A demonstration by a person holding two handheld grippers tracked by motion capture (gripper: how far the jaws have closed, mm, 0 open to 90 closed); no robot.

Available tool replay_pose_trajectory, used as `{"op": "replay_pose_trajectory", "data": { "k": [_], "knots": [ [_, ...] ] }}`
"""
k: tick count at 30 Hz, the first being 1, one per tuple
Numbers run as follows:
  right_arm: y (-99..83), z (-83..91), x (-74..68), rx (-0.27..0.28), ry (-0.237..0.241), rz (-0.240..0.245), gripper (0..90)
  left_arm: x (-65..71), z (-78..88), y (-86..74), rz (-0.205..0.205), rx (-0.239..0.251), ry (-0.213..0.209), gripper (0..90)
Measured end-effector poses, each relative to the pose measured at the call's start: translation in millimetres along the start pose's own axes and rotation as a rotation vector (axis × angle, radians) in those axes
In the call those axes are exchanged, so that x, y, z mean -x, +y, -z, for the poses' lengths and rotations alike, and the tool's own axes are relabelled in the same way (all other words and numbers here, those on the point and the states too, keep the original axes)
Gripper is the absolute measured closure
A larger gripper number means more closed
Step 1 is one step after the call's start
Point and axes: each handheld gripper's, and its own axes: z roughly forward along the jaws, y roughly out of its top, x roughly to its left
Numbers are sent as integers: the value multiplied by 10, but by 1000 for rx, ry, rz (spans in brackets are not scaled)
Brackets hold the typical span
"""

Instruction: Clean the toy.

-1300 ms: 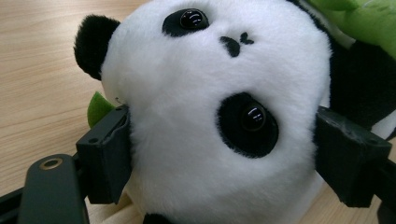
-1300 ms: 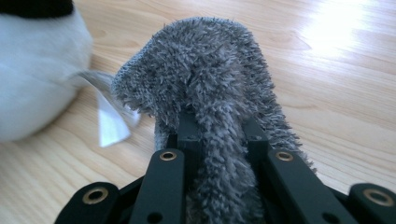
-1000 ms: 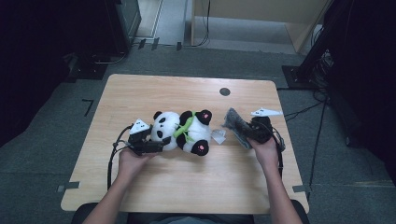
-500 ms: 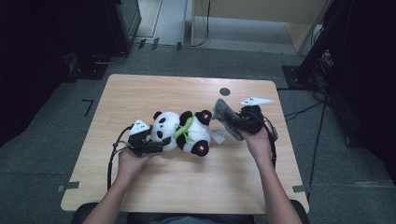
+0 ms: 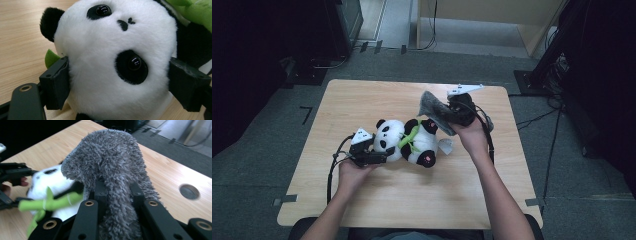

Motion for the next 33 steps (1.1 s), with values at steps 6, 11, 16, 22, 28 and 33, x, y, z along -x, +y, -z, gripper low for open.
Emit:
{"op": "replay_pose_trajectory", "data": {
  "k": [6,11,16,22,28,33],
  "knots": [
    [236,-225,-215,-26,37,43,752,7,10,8,0,-5,2,162],
    [387,-473,-387,-58,62,79,747,0,9,13,8,-5,0,188],
    [503,-764,-543,-89,91,89,745,-1,17,20,3,-9,5,230],
    [566,-1072,-756,-117,125,121,742,-1,16,23,10,-10,4,251],
    [527,-1353,-925,-159,159,132,740,3,20,27,1,-17,10,252],
    [403,-1563,-1059,-255,127,212,728,-4,16,40,17,-41,15,287]
  ]
}}
